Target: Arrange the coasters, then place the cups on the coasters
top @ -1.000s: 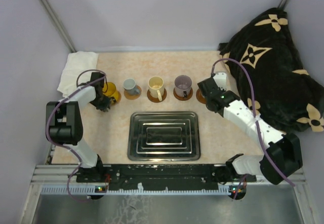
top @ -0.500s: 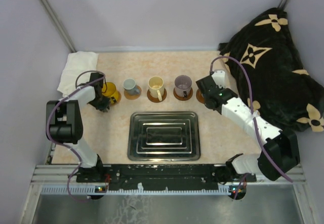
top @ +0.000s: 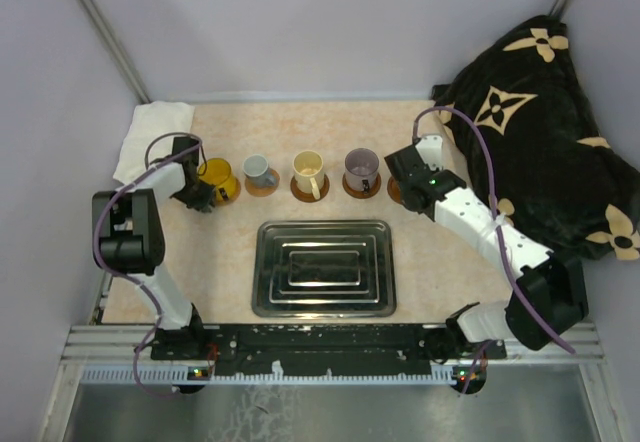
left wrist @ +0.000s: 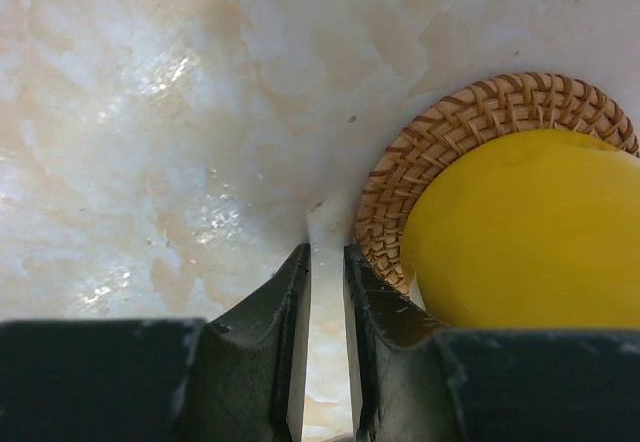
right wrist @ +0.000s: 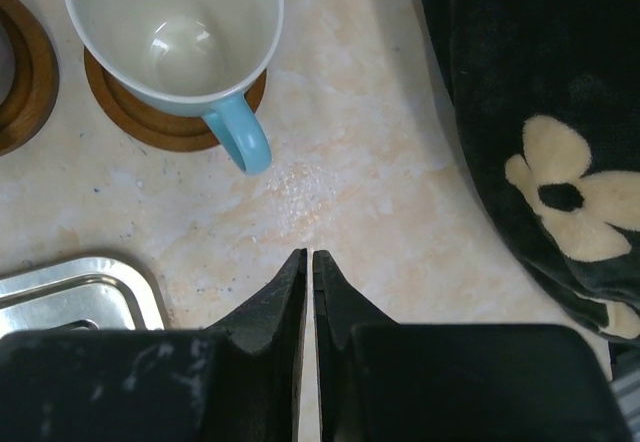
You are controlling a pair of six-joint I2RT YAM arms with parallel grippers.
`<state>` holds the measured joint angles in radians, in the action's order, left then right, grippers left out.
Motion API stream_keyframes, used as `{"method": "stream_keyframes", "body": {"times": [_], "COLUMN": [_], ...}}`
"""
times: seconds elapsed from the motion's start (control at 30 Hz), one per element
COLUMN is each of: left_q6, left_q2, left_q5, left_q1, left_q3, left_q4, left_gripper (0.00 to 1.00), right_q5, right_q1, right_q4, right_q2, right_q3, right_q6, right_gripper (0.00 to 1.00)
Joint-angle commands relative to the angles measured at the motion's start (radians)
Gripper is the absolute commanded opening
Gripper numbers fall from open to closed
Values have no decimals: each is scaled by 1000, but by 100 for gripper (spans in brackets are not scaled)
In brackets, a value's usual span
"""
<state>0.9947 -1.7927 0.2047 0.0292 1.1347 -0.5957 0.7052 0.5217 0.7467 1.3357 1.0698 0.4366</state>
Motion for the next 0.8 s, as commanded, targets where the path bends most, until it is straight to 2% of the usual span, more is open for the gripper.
{"method": "stream_keyframes", "body": {"times": [0.0,0.47,0.77], "left_q6": [9,-1,-5], "left_q2": [-57,-45,113], "left_q5": [-28,-5,107], "left_q1": [6,8,7], "left_q3": [8,15,-3], "left_q4": [42,28,-6], "left_gripper": [25,25,27], "right_q5": [44,41,-58], "right_q1": [12,12,28], "right_q4": [-8,22,61], "right_q2": [6,5,-68], "right_q3": [60,44,-103], "right_q6": [-8,16,52], "right_gripper": [8,8,4]}}
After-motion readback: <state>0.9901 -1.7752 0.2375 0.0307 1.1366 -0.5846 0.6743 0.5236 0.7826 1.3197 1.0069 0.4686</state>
